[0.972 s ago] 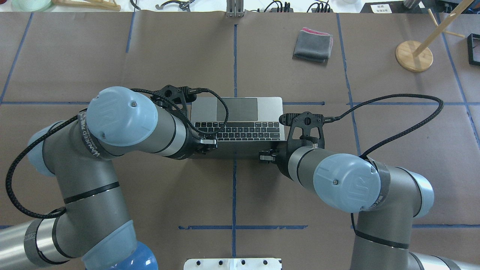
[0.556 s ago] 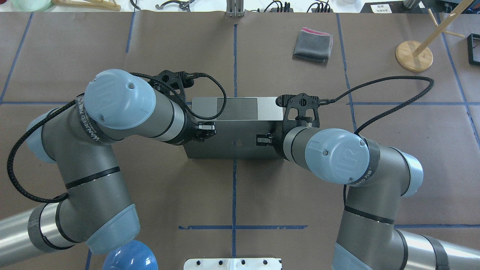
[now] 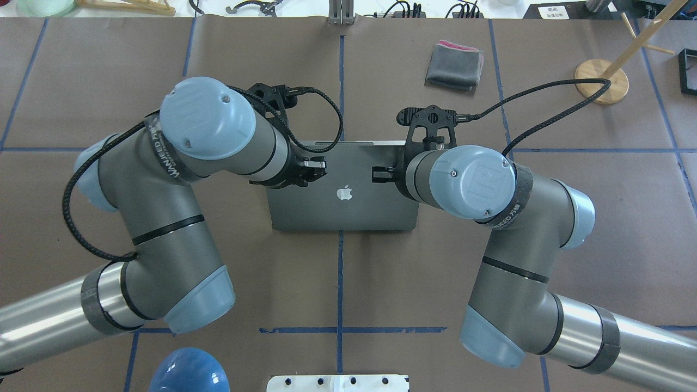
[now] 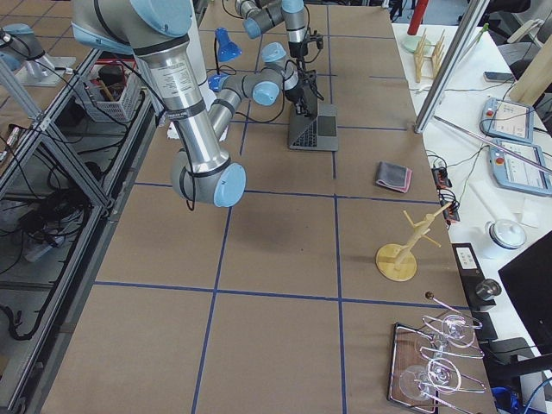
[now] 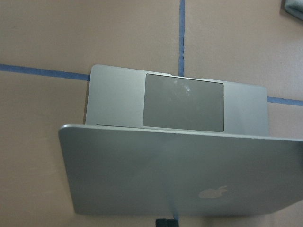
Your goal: Close laptop
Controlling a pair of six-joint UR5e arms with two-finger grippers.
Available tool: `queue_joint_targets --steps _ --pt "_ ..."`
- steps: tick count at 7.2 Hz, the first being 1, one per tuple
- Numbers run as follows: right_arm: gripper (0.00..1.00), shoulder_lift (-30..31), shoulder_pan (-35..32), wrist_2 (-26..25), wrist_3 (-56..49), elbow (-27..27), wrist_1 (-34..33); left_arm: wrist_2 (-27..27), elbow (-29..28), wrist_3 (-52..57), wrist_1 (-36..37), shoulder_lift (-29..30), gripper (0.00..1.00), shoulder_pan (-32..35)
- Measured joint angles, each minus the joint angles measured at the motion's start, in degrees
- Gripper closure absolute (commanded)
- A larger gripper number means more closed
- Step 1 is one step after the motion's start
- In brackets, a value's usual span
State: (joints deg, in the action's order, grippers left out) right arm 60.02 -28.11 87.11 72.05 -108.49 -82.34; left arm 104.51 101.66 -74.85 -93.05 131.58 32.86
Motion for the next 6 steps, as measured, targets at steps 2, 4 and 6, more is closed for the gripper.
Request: queue_joint_targets --steps 2,4,6 --pt "1.00 -0.67 -1.02 1.12 -0.64 1.87 0.23 0.01 -5.23 0.49 -3.54 1.22 1.00 0.95" --pt "1.00 -3.99 -2.66 3.54 -1.23 7.93 2.50 0.07 -7.87 1.52 -4.67 1.44 1.00 1.73" --pt "1.00 -6.49 -3.94 4.93 -1.60 14.09 5.74 0.08 -10.61 2.08 -7.22 1.51 1.00 2.29"
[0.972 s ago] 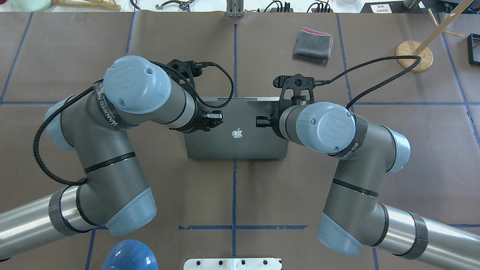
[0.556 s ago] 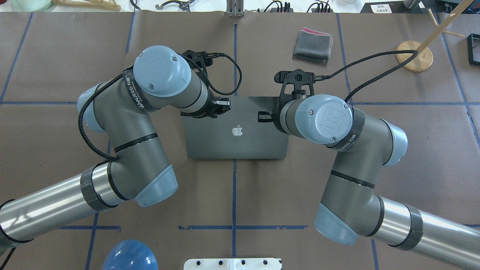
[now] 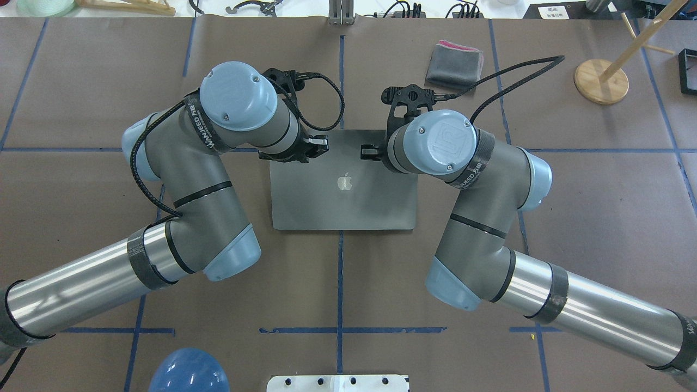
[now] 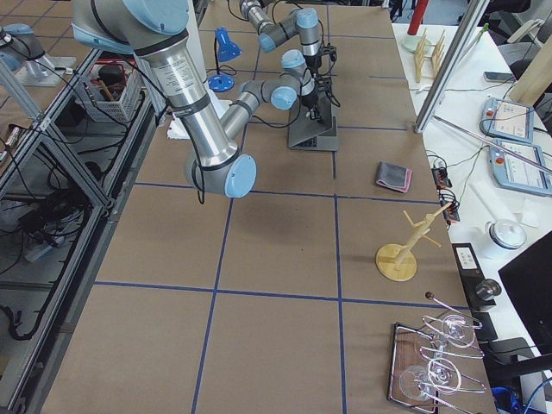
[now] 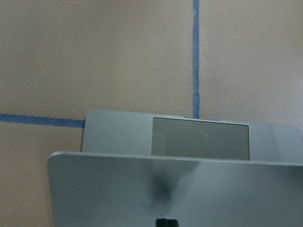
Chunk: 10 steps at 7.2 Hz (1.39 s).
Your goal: Close laptop
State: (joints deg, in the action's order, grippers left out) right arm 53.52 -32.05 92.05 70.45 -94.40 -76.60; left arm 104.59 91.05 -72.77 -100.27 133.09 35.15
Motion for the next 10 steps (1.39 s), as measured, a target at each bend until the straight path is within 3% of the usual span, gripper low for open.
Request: queue_joint_targets --steps 3,7,8,9,10 --pt "1.00 -2.17 -2.03 2.74 -0.93 4.66 0.74 0.00 -5.40 0.44 -3.88 1.20 1.00 0.55" --pt "0.99 -2.63 -4.55 6.91 -2.53 5.36 0.81 0.00 -13.93 0.56 -8.65 3.82 1.00 1.38" --pt "0.85 -2.63 -5.58 8.39 -3.20 5.07 0.85 0.00 -16.29 0.54 -10.03 4.41 1.00 1.41" --pt "0.59 -2.63 -6.80 10.35 -3.49 4.48 0.87 0.00 -18.14 0.53 -11.37 4.67 1.00 1.41" --pt "0.41 -2.59 -8.47 13.31 -3.65 3.80 0.86 0.00 -19.10 0.53 -12.00 4.76 1.00 1.37"
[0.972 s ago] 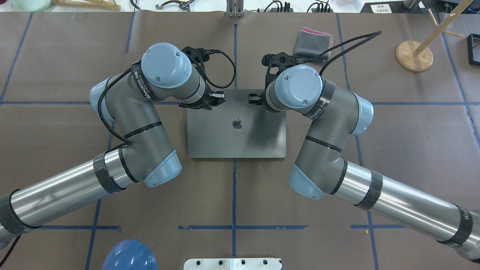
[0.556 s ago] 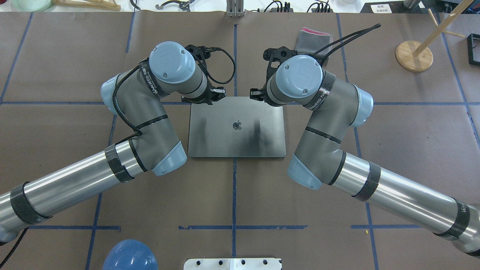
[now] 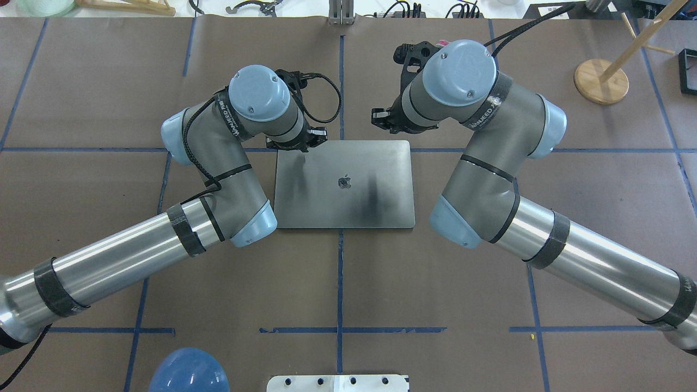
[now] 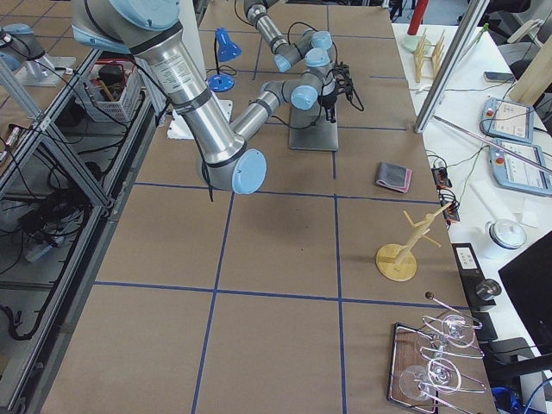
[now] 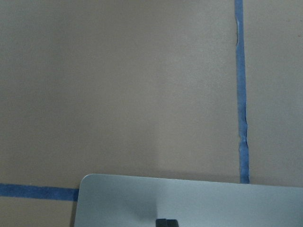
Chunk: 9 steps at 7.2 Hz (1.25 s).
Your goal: Close laptop
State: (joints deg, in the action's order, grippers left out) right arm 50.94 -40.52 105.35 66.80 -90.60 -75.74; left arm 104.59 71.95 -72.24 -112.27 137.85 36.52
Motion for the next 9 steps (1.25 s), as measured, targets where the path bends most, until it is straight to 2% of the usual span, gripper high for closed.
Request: queue_joint_targets --steps 1,2,3,4,5,7,9 --pt "0.13 0.13 -1.89 3.51 -0.13 -0.34 0.00 0.00 -0.46 0.00 -0.21 0.02 1.00 -0.06" --pt "0.02 0.31 -3.50 6.36 -0.19 -0.51 0.04 0.00 -0.73 0.00 -0.28 0.02 1.00 -0.20" --pt "0.01 0.41 -4.44 7.77 -0.19 -0.72 0.04 0.00 -0.90 0.00 -0.31 0.00 0.96 -0.36" --pt "0.01 0.62 -5.57 9.19 -0.20 -1.07 -0.05 0.00 -1.00 0.00 -0.34 -0.03 0.15 -0.40" --pt "0.01 1.69 -7.74 11.89 -0.29 -2.09 -0.29 0.02 -0.97 0.04 -0.72 -0.10 0.00 -0.30" --pt "0.01 9.35 -12.87 16.72 -4.16 -7.98 -1.09 2.01 -0.37 0.20 -1.73 -0.32 0.00 1.27" --pt "0.01 19.15 -16.44 17.82 -15.15 -13.80 -3.62 11.76 1.49 1.72 -1.58 -2.29 0.00 6.70"
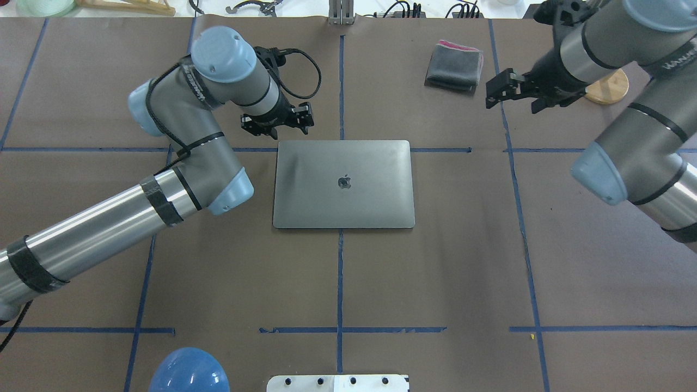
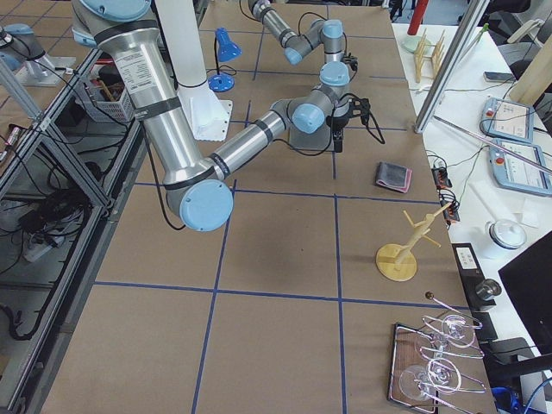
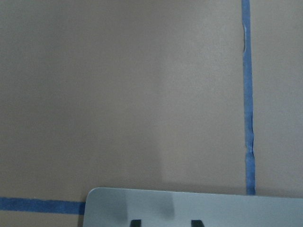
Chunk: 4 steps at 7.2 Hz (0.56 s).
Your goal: Close laptop
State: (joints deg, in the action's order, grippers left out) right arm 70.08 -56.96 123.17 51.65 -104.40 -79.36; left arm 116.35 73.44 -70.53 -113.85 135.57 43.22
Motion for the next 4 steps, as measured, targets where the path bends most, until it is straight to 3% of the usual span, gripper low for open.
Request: queue_joint_targets --steps 4 --pt "0.01 19.49 -9.01 0.18 -23.27 -4.44 -0.81 11.23 8.54 11.84 2.31 -11.60 0.00 12.10"
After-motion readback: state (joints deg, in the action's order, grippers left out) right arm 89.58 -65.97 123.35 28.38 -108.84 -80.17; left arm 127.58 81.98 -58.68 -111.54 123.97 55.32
